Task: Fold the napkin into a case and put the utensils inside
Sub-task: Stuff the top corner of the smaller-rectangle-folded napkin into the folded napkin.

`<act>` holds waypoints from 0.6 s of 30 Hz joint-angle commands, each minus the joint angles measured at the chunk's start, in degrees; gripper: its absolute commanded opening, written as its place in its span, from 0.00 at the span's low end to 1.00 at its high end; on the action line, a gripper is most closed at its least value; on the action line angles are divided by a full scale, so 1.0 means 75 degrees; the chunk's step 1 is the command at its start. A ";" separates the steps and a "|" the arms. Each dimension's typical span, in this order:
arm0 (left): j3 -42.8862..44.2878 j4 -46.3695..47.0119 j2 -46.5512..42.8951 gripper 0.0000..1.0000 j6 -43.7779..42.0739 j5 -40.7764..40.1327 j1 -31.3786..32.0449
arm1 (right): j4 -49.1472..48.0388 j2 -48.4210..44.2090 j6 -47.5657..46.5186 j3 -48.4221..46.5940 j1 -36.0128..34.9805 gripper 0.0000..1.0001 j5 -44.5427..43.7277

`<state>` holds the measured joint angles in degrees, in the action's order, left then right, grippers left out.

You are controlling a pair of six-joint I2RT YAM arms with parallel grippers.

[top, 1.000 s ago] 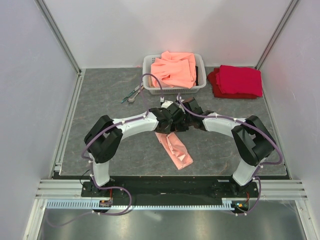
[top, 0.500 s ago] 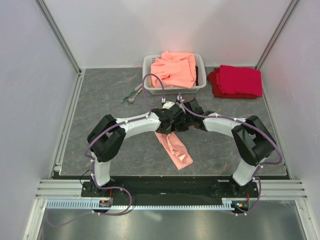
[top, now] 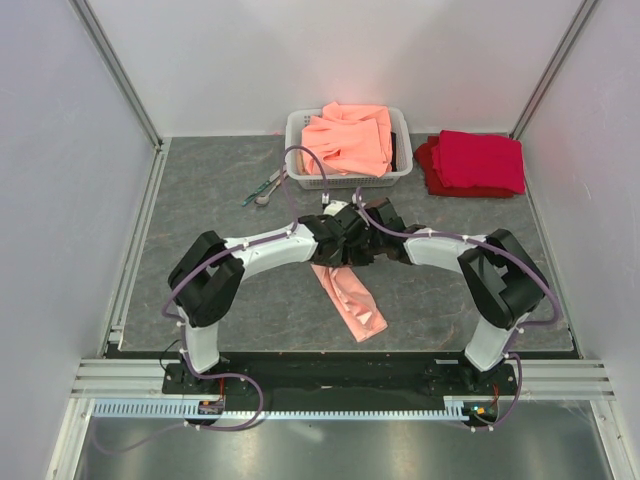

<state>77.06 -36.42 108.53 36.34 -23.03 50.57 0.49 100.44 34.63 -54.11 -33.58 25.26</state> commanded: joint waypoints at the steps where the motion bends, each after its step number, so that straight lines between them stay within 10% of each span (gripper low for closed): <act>1: -0.0160 0.0438 -0.0560 0.02 -0.0005 0.0562 -0.0097 | -0.0592 0.0294 0.0233 0.0077 -0.0198 0.00 0.0312; 18: -0.1696 0.1821 -0.1521 0.02 0.0651 0.1780 -0.0671 | -0.2879 0.1362 0.1254 0.0687 -0.0374 0.01 0.0746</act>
<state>66.00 -29.54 100.44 37.58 -14.41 46.57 -18.52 109.62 43.99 -50.17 -35.90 31.00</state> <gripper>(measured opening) 0.026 0.040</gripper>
